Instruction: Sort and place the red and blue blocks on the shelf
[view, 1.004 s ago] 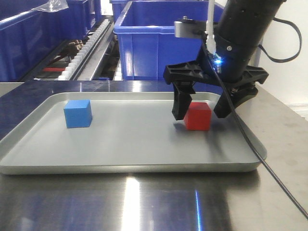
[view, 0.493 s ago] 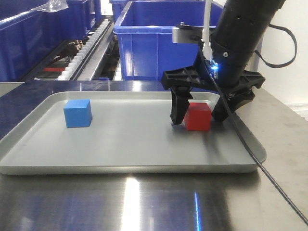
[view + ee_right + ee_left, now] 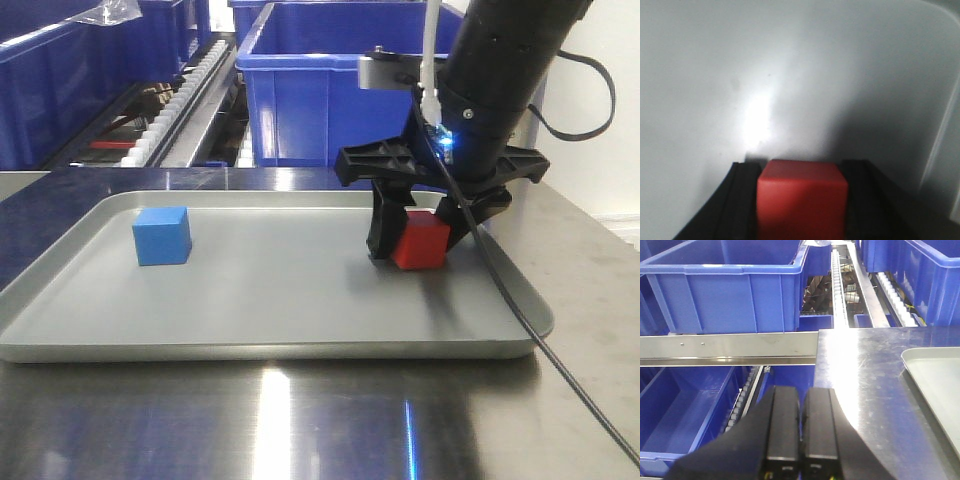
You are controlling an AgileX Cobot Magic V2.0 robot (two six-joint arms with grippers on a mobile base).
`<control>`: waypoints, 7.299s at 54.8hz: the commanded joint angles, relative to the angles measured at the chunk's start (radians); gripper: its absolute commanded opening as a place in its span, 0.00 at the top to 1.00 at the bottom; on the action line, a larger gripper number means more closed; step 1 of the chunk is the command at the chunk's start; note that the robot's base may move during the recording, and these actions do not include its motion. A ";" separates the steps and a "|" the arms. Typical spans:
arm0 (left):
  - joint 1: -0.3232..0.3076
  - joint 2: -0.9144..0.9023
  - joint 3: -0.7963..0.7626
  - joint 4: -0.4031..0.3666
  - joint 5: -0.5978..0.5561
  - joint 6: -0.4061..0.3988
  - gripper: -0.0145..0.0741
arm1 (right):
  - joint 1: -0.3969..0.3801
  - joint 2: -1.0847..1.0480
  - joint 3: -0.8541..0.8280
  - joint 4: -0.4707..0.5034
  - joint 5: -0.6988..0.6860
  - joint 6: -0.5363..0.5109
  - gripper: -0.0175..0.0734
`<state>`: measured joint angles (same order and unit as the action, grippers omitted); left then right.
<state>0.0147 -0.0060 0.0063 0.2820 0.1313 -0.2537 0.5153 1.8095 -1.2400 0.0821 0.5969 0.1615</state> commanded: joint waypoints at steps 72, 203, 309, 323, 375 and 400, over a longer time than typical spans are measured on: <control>-0.006 -0.018 0.029 0.002 -0.079 -0.001 0.73 | -0.411 -1.057 0.518 -0.095 -0.350 -0.002 0.74; -0.169 0.739 -0.752 -0.167 0.276 -0.003 0.73 | -0.411 -1.062 0.518 -0.093 -0.360 -0.002 0.74; -0.500 1.634 -1.316 -0.358 0.569 -0.014 0.20 | -0.411 -1.062 0.518 -0.093 -0.360 -0.002 0.74; -0.500 1.683 -1.318 -0.325 0.574 -0.056 0.20 | -0.411 -1.062 0.518 -0.093 -0.360 -0.002 0.74; -0.538 1.740 -1.342 -0.273 0.554 -0.168 0.25 | -0.411 -1.062 0.518 -0.093 -0.360 -0.002 0.74; -0.546 1.740 -1.342 -0.262 0.551 -0.195 0.25 | -0.411 -1.062 0.518 -0.093 -0.360 -0.002 0.74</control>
<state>-0.5248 1.7738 -1.3045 0.0163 0.7144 -0.4376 0.1103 0.7556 -0.6940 0.0000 0.3249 0.1615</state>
